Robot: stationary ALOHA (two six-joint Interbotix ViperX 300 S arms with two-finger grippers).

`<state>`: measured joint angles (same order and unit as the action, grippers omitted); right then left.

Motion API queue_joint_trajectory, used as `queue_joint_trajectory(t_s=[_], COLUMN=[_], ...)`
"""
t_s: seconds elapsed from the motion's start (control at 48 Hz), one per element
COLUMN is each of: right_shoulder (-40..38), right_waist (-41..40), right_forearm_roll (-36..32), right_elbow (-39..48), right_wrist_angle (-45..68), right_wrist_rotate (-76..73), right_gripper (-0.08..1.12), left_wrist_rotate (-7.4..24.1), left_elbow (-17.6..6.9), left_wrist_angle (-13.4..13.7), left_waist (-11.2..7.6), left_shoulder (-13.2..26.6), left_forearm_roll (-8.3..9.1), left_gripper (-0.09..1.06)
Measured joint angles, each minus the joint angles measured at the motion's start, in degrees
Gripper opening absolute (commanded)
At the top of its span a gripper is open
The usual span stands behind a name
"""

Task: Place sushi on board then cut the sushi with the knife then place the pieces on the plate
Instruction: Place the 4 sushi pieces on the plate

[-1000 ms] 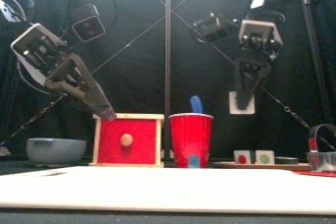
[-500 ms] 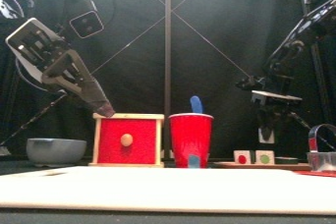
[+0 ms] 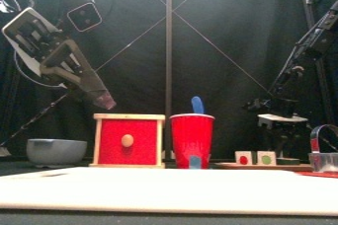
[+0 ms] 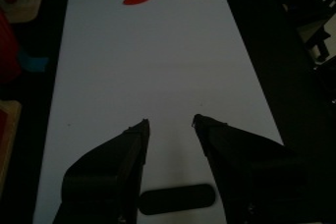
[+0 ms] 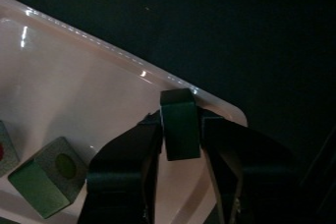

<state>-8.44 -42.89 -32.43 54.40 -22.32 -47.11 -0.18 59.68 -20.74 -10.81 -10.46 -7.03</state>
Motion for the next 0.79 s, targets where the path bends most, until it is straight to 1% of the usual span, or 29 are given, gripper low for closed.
queue_joint_trajectory(t_s=[0.146,0.312,0.438,0.625,0.792], right_shoulder=[-0.4,-4.0,-10.0,-20.0,-28.7], right_waist=[0.0,1.3,4.8,12.0,18.2], right_forearm_roll=[0.1,0.2,1.3,2.9,3.5], right_elbow=[0.1,0.0,0.0,0.4,2.5], right_wrist_angle=[-1.8,-5.2,-8.3,-9.0,-8.8], right_wrist_rotate=[0.1,0.1,0.1,-0.1,-0.5], right_gripper=[0.87,0.89,0.89,0.89,0.89], left_wrist_rotate=[0.0,0.0,0.0,0.1,0.1], left_elbow=[0.1,0.5,0.9,1.1,1.1], left_wrist_angle=[0.0,0.0,0.0,0.0,0.0], left_waist=[0.00,0.00,0.00,0.00,0.00], left_shoulder=[-1.0,-1.6,-1.8,-1.8,-1.8], left_forearm_roll=[-1.49,-2.81,-3.52,-3.52,-3.69], left_gripper=[0.80,0.80,0.80,0.80,0.80])
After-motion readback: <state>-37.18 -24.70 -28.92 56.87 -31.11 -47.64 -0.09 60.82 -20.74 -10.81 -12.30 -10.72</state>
